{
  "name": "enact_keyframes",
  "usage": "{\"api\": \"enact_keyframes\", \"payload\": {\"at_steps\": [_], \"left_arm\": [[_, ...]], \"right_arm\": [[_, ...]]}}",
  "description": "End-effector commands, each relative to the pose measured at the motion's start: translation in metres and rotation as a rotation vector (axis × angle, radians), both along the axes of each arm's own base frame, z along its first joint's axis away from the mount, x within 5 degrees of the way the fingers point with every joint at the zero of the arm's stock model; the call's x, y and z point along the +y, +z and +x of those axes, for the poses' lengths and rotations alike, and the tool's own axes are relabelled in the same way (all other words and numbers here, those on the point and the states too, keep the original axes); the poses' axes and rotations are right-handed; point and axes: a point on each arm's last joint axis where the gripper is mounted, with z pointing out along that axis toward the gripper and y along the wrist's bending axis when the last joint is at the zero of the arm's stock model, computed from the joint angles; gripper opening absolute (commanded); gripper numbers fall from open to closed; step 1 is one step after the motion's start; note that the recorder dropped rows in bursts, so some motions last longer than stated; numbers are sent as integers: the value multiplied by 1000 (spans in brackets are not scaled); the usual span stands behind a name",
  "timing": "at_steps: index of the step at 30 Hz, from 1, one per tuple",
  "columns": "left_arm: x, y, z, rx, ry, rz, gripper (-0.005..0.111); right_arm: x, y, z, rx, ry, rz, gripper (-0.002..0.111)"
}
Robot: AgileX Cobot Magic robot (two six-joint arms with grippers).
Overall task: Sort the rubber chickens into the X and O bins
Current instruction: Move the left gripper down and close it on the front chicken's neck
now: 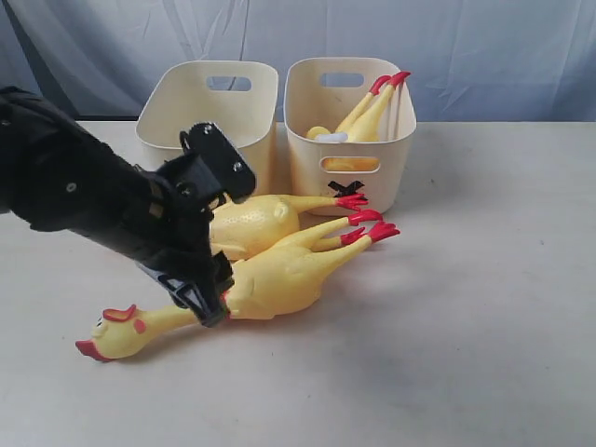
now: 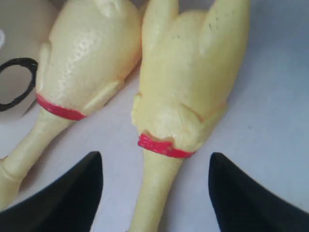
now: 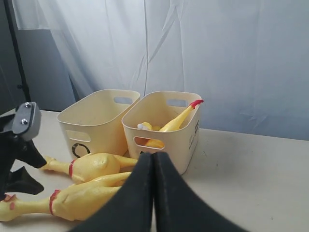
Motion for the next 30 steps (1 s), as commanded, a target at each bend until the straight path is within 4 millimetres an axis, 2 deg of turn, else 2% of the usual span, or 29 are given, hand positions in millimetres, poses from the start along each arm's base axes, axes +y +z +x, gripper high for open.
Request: {"api": "enact_keyframes", "payload": {"at_steps": [1,4,8,11,15,30], "left_arm": [[-4,-24,6,41,-105,116,61],[0,-41,8,85,-141,228,61],[0,-43,8,88,-155,237,61],[-1,-52,12,75,-179,270,61],[-7,-65,20,80,-196,292,61],[-15,-88,33,125,-191,345,57]], "right_arm": [[0,-2,0,1,-5,-13,-1],[-1,-3,-1,11,-4,-17,-1],[-2,-4,-5,1,-4,-16,-1],[-4,-4,-11,-26,-4,-7,-1],[-4,-4,-12,-31,-5,-5,-1],[-5,-5,-12,-25,-6,-10,-1]]}}
